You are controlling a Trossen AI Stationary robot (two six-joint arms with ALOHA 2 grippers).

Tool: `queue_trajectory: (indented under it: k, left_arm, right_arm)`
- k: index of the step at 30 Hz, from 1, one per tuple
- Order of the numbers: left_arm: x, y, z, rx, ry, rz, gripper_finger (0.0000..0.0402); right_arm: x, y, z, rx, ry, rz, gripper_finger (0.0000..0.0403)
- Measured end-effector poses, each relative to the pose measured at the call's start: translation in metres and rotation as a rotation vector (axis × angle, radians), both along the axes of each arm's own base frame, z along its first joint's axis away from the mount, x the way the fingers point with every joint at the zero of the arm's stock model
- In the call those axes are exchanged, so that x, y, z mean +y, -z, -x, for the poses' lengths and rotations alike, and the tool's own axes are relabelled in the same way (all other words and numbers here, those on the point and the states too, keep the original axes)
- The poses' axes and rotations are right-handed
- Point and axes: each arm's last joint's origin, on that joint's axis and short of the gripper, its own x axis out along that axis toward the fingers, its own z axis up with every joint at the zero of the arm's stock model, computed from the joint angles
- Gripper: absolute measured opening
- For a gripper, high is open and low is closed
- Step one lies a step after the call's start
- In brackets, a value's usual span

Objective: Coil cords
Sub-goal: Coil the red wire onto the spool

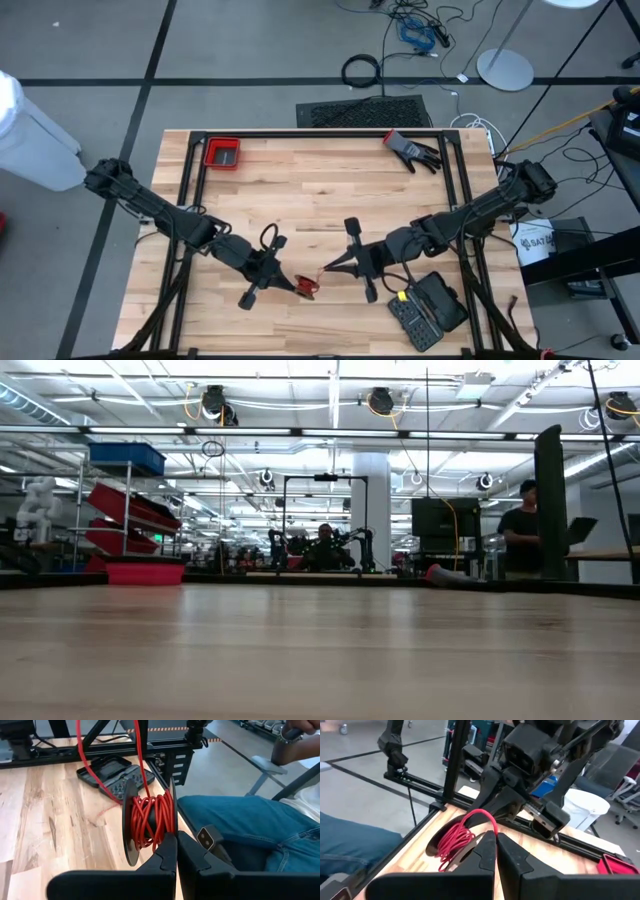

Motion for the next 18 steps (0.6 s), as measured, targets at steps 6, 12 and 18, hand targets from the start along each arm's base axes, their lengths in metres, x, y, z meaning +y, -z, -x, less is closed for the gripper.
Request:
queue_trajectory:
  k: [6, 12, 18]
  left_arm:
    - [0.0, 0.0, 0.0, -0.004, 0.0, 0.001, 0.0002]
    - [-0.001, -0.004, -0.001, -0.039, 0.0, 0.018, 0.0002]
    - [-0.001, -0.008, -0.003, -0.093, 0.01, 0.016, 0.0002]
  right_arm:
    - [-0.002, -0.005, -0.001, -0.059, 0.063, 0.017, 0.0]
    - [0.0, -0.003, -0.004, -0.07, 0.069, 0.027, 0.0]
    - [0.005, 0.005, -0.015, -0.113, 0.057, 0.028, 0.0]
